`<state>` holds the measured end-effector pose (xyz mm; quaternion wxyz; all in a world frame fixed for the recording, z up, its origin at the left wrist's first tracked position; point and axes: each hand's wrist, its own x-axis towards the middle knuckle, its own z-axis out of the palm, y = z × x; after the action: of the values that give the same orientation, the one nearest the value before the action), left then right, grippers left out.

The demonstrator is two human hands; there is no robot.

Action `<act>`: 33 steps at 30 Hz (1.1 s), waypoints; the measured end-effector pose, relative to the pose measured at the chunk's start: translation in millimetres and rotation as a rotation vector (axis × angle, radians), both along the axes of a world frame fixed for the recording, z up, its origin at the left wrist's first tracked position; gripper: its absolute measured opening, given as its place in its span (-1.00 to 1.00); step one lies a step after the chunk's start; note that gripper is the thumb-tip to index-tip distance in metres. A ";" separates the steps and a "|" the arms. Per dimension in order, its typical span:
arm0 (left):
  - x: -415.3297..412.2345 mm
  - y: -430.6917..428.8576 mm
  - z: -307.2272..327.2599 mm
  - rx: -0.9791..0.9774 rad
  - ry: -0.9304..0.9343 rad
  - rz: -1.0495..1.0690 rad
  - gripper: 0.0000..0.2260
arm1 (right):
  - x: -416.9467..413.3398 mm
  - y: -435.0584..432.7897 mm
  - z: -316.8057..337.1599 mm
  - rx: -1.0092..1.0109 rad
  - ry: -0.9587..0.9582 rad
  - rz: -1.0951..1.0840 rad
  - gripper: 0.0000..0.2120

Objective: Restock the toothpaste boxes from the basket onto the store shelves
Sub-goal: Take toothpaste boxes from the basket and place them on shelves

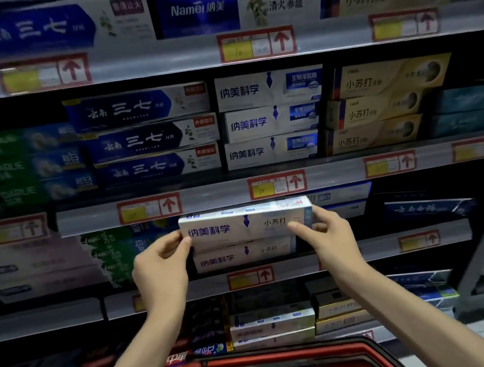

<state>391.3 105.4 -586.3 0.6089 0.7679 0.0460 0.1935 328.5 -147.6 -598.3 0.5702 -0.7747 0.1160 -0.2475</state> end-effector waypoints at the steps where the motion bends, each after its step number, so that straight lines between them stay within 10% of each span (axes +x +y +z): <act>1: 5.1 -1.5 -0.4 -0.029 0.011 -0.011 -0.79 | 7.2 -1.3 0.4 0.007 -0.002 0.001 -0.73; 16: 25.8 -22.7 -13.9 0.025 0.066 -0.093 -0.57 | 61.1 -5.8 -11.8 0.066 0.050 -0.125 -0.70; 23: 2.2 -13.3 -11.8 -0.060 0.067 -0.152 -0.65 | 38.8 -6.2 -11.1 0.002 0.063 -0.176 -0.27; 33: -55.9 -8.3 -7.0 -0.566 0.534 -0.589 -0.74 | -77.8 21.2 -15.4 0.148 0.163 -0.007 -0.34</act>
<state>335.4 97.1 -593.3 0.7898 0.5752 0.0322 -0.2106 250.7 -126.4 -613.7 0.6137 -0.7476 0.1827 -0.1762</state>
